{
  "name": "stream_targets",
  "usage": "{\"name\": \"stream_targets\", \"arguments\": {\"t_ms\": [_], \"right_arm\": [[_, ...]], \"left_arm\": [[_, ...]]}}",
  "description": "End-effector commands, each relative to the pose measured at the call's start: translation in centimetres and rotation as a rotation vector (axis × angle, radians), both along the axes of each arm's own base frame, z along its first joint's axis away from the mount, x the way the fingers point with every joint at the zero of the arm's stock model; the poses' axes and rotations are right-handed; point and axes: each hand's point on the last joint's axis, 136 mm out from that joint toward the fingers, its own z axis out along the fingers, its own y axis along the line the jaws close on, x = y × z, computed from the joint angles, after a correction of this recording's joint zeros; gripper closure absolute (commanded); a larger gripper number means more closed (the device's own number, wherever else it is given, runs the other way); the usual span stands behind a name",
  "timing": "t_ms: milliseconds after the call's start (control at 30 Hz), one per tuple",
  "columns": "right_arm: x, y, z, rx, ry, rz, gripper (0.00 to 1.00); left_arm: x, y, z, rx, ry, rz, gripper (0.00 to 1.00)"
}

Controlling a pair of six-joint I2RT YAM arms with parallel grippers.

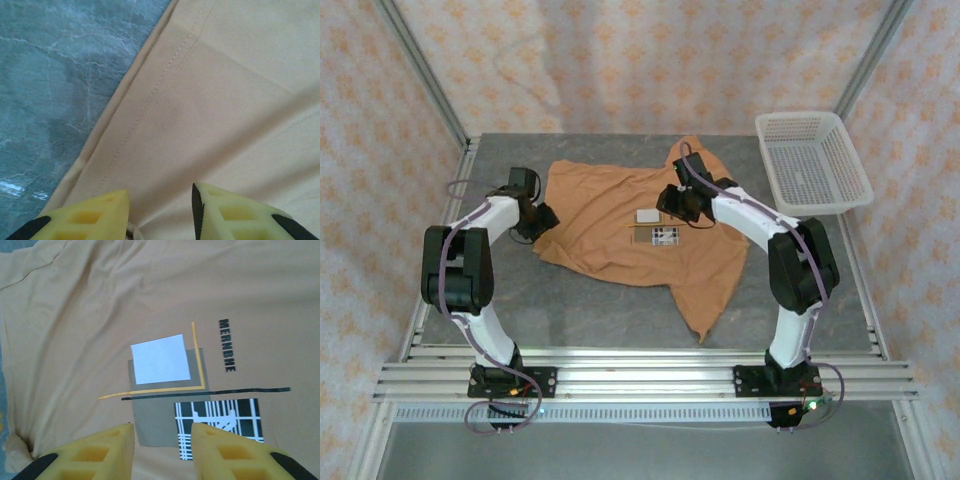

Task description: Fold the inside-out t-shirt

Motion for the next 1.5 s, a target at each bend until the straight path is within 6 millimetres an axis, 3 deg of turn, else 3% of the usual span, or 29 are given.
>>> {"name": "stream_targets", "arguments": {"t_ms": [0,200,400,567,733,833,900,1067,1100,1133,1200,1233,1300,1367,1467], "right_arm": [[0.0,-1.4,1.1,-0.036,-0.015,-0.015,0.65],[0.4,-1.7,1.6,-0.06,-0.025,-0.012,0.63],[0.0,-2.0,1.1,-0.07,-0.01,-0.01,0.63],[-0.8,-3.2,-2.3,-0.135,0.044,-0.029,0.64],[-1.3,-5.3,-6.8,-0.197,0.133,-0.076,0.65],[-1.4,-6.2,-8.9,-0.217,0.183,-0.096,0.65],[-1.3,-6.4,-9.5,-0.215,0.203,-0.098,0.65],[-1.1,-6.2,-9.4,-0.208,0.198,-0.087,0.65],[-1.1,-6.2,-9.2,-0.207,0.196,-0.084,0.65],[-0.9,-6.1,-9.0,-0.203,0.193,-0.079,0.65],[-0.7,-5.8,-8.4,-0.193,0.188,-0.07,0.65],[-0.6,-5.6,-8.1,-0.188,0.188,-0.059,0.64],[-0.7,-5.3,-7.4,-0.178,0.186,-0.046,0.64],[-1.1,-5.3,-6.3,-0.175,0.181,-0.034,0.63],[-2.2,-6.2,-5.0,-0.196,0.167,-0.042,0.61]], "left_arm": [[-0.2,-0.7,-0.7,-0.036,-0.006,0.004,0.61],[-1.6,-1.1,-1.8,-0.05,0.023,-0.005,0.62],[-2.1,-0.5,-1.3,-0.012,0.023,0.007,0.99],[-3.1,0.4,1.3,0.049,-0.004,0.023,1.0],[-6.5,2.0,4.5,0.181,-0.034,0.046,1.0],[-9.4,1.7,4.4,0.194,-0.035,0.051,1.0],[-11.5,1.1,3.2,0.174,-0.01,0.048,1.0],[-17.0,1.0,0.6,0.161,0.07,0.07,0.94],[-17.8,1.2,0.6,0.172,0.072,0.083,0.89],[-18.6,1.7,0.9,0.191,0.056,0.106,0.76],[-19.4,2.9,2.2,0.242,0.0,0.164,0.61],[-19.4,3.4,3.0,0.26,-0.045,0.193,0.46],[-19.0,4.4,4.6,0.297,-0.125,0.234,0.36],[-17.6,4.0,5.6,0.279,-0.193,0.225,0.37],[-14.0,1.7,6.3,0.174,-0.224,0.149,0.39]]}}
